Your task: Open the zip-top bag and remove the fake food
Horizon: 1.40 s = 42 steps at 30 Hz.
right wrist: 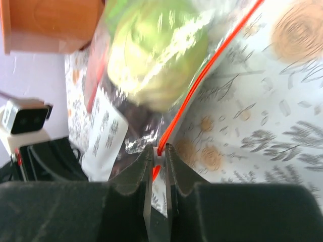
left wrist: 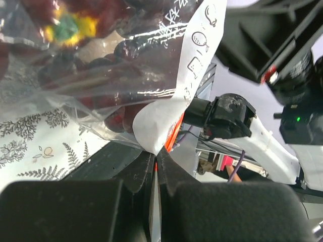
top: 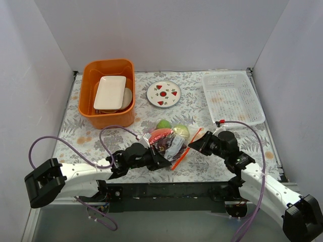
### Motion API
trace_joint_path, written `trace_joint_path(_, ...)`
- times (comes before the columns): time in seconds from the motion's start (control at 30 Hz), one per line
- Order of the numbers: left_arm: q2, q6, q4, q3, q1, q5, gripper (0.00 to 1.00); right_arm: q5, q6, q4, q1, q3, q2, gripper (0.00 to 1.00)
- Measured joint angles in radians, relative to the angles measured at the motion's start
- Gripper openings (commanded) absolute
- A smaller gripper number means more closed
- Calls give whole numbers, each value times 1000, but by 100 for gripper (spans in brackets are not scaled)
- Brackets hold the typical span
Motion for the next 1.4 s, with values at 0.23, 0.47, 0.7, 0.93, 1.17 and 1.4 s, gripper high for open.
trace_joint_path(0.23, -73, 0, -63, 3, 0, 21, 0, -36, -113, -124, -175, 130, 47, 17)
trace_joint_path(0.47, -117, 0, -130, 43, 0, 37, 0, -71, -197, -207, -271, 326, 190, 12)
trace_joint_path(0.7, -126, 0, -175, 100, 0, 66, 0, -80, -258, -277, -277, 526, 293, 8)
trace_joint_path(0.93, -85, 5, -191, 204, 0, 113, 0, -78, -306, -358, -275, 712, 385, 4)
trace_joint_path(1.17, -23, 30, -188, 315, 0, 140, 7, -54, -344, -415, -213, 909, 494, 1)
trace_joint_path(1.4, -13, 51, -220, 311, -2, 156, 30, 24, -351, -404, -97, 930, 591, 1)
